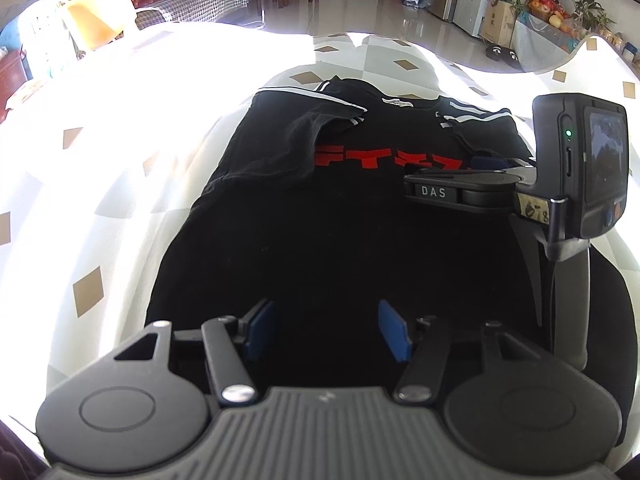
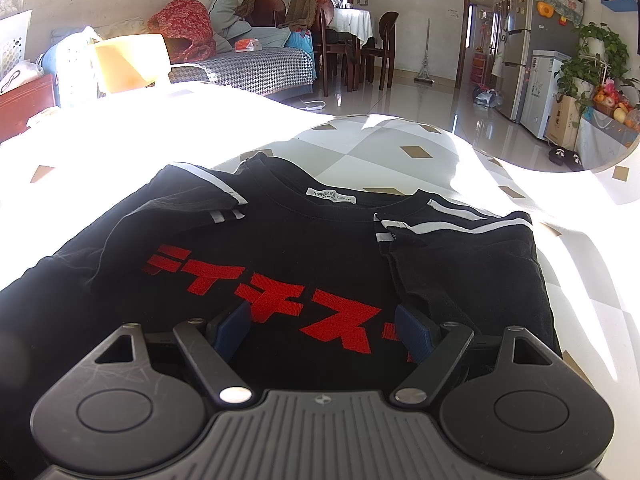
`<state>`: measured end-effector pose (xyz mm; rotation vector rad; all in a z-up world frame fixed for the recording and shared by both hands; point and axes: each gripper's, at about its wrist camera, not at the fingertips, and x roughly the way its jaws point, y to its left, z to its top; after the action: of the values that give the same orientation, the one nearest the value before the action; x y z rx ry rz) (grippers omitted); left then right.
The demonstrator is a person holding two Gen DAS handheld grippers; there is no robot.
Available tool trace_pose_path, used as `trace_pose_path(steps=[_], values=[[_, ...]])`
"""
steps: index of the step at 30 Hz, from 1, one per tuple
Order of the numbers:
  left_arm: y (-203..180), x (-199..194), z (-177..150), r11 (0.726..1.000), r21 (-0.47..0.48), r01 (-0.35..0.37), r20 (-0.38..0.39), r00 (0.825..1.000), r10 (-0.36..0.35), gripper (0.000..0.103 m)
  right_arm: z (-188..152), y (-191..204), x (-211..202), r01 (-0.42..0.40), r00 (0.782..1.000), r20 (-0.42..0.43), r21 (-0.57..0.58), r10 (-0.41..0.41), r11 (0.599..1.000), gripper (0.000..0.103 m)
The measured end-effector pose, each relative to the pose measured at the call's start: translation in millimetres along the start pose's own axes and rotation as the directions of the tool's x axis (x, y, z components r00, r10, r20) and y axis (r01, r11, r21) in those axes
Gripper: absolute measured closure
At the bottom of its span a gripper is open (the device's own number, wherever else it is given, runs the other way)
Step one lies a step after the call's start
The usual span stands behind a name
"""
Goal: Fold clothes
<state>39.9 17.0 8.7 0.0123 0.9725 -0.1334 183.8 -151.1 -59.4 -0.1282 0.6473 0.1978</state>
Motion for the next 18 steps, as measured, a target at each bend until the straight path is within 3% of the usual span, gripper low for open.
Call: trace_pose_path(steps=[18], values=[[4.2, 9.1, 3.0, 0.999, -0.03, 0.028, 0.004, 1.0, -0.028, 0.048, 0.0, 0.1, 0.0, 0.0, 1.0, 0.0, 0.0, 0.0, 1.0, 0.025]])
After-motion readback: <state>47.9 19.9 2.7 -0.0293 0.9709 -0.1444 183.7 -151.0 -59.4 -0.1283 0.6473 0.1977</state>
